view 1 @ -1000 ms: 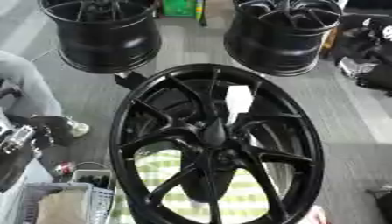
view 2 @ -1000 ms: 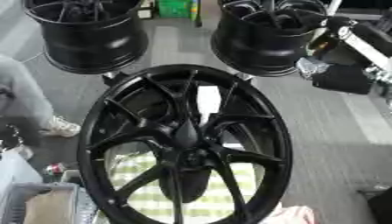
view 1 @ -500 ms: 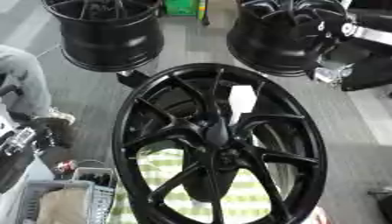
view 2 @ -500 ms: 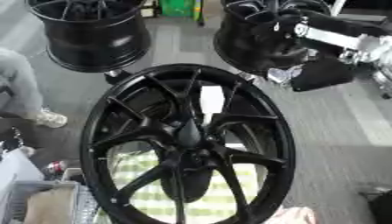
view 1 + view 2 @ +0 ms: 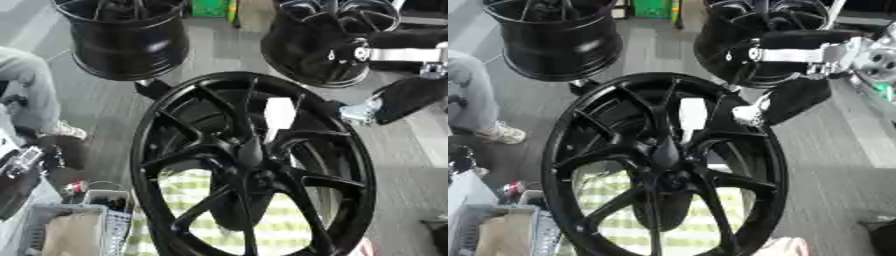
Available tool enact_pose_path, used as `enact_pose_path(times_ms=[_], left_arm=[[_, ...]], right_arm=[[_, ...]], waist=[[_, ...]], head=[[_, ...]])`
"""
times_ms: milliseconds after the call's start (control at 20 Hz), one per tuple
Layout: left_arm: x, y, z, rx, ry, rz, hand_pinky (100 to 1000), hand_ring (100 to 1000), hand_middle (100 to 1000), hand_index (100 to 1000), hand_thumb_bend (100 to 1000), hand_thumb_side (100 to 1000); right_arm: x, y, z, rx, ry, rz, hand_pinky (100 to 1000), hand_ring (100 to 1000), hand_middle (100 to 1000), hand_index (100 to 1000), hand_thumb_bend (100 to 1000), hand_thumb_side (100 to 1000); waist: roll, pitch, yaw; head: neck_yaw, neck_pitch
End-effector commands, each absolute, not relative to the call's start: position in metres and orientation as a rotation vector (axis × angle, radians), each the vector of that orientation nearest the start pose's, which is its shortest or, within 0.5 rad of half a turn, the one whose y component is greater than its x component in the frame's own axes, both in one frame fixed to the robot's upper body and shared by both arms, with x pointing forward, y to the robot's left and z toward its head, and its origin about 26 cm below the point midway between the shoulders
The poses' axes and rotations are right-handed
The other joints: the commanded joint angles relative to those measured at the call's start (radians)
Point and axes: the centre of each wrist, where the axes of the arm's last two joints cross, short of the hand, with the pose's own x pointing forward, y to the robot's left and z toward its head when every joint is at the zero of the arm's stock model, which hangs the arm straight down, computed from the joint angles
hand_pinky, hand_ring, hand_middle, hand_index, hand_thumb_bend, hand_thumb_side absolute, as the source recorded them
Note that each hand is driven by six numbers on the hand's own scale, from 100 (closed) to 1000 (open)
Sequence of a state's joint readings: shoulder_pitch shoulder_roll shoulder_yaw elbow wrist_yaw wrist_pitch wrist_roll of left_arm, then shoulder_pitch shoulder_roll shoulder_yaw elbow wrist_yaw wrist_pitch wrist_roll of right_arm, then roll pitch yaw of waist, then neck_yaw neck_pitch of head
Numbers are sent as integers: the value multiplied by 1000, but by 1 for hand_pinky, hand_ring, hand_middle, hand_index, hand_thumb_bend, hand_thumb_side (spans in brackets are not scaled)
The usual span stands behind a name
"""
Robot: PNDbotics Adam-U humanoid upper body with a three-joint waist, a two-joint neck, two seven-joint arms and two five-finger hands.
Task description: Pull the pin out of the wheel hub.
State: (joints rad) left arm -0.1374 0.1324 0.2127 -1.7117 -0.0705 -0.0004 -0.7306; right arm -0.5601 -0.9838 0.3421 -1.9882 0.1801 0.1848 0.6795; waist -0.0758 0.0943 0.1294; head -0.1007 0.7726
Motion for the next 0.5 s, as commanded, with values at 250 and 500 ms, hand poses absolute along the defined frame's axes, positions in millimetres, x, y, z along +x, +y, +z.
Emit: enact_pose_path(times_ms=[250, 500], left_arm=[[305, 314, 84, -193, -1719, -711, 677, 683, 653, 773, 100, 910], [305, 313, 84, -196, -1721, -712, 678, 683, 654, 773, 100, 909]], right_arm=[[298, -257, 291, -533, -1386, 1851, 815, 826, 954, 1000, 249, 569], [299, -249, 291, -533, -1369, 1896, 807, 811, 961, 1000, 254, 580]], waist=[[4, -10, 1], [5, -12, 1]], head=[[-2, -3], [-3, -3]])
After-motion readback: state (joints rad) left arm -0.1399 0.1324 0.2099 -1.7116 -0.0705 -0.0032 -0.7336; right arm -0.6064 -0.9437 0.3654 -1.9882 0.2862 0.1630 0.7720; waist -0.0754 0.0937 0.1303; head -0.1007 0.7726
